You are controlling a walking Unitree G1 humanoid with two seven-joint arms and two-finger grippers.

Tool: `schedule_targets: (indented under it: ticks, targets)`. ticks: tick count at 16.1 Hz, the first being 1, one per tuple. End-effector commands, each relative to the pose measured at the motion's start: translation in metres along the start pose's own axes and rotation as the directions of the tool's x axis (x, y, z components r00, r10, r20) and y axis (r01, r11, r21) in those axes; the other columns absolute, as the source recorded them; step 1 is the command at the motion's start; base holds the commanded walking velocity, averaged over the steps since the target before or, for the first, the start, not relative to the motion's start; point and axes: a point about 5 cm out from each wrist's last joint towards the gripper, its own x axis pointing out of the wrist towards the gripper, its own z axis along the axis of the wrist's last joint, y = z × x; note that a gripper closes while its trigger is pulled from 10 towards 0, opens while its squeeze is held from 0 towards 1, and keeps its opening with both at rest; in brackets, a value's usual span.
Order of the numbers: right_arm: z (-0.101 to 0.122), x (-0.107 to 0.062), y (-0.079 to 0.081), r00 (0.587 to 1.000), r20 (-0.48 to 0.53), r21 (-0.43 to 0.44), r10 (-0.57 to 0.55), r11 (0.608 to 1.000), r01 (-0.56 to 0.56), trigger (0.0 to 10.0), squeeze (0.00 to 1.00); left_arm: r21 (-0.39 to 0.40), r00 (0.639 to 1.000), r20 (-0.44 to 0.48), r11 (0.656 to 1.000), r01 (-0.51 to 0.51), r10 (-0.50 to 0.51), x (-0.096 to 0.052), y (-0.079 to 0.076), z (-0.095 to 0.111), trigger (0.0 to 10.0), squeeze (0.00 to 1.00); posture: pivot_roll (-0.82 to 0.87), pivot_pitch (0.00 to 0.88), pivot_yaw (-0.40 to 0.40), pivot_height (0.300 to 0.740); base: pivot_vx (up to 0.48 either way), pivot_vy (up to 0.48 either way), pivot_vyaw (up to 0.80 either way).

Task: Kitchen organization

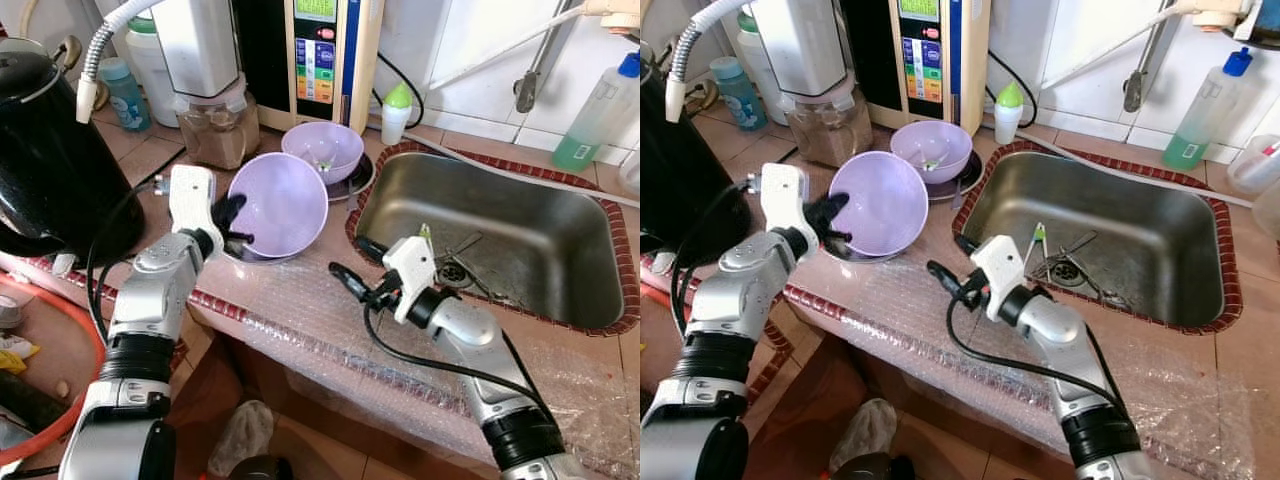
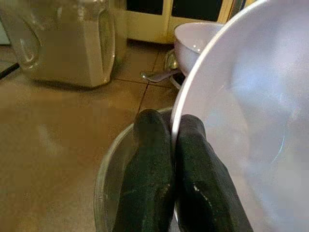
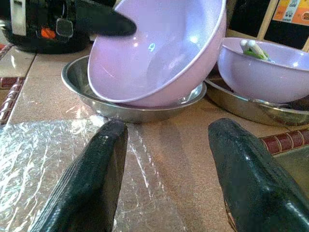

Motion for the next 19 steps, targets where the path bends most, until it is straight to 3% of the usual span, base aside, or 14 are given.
schedule_targets:
  ticks: [1, 4, 8, 11, 17, 18, 19]
  targets:
    - [0.002, 0.002, 0.000, 1.000, -0.008, -0.004, 0.005, 1.000, -0.005, 10.0, 0.00, 0.012, 1.000, -0.003, 1.000, 0.014, -0.014, -0.001, -0.003, -0.002, 0.0, 0.00, -0.01, 0.000, 0.049, 0.740, 0.000, 0.000, 0.00]
    - [0.003, 0.004, -0.005, 1.000, 0.000, 0.009, -0.031, 0.999, 0.031, 10.0, 0.00, 0.017, 0.999, 0.042, 1.000, 0.008, -0.009, -0.001, -0.002, 0.001, 0.0, 0.00, -0.01, 0.000, 0.046, 0.740, 0.000, 0.000, 0.00]
    - [0.015, 0.012, -0.015, 0.989, 0.065, 0.147, -0.130, 0.982, 0.120, 10.0, 0.00, 0.081, 0.990, 0.142, 0.997, -0.015, 0.003, -0.001, -0.003, 0.013, 0.0, 0.00, -0.01, 0.000, 0.046, 0.740, 0.000, 0.000, 0.00]
    - [0.028, 0.025, -0.020, 0.962, 0.129, 0.356, -0.243, 0.916, 0.184, 10.0, 0.00, 0.110, 0.969, 0.240, 0.993, 0.038, -0.064, -0.001, -0.019, 0.030, 0.0, 0.00, -0.01, 0.000, 0.043, 0.740, 0.000, 0.000, 0.00]
    - [0.040, 0.042, -0.020, 0.949, 0.149, 0.417, -0.279, 0.888, 0.195, 10.0, 0.00, 0.136, 0.952, 0.269, 0.984, 0.113, -0.146, -0.002, -0.041, 0.027, 0.0, 0.00, -0.01, 0.000, 0.035, 0.740, 0.000, 0.000, 0.00]
    - [0.040, 0.043, -0.024, 0.943, 0.135, 0.426, -0.305, 0.877, 0.222, 0.0, 0.00, 0.132, 0.948, 0.276, 0.983, 0.128, -0.160, -0.004, -0.045, 0.026, 0.0, 0.00, -0.01, 0.000, 0.032, 0.740, 0.000, 0.000, 0.00]
    - [0.040, 0.043, -0.026, 0.939, 0.124, 0.429, -0.319, 0.871, 0.240, 0.0, 0.00, 0.129, 0.946, 0.281, 0.983, 0.133, -0.165, -0.004, -0.047, 0.025, 0.0, 0.00, -0.01, 0.000, 0.032, 0.740, 0.000, 0.000, 0.00]
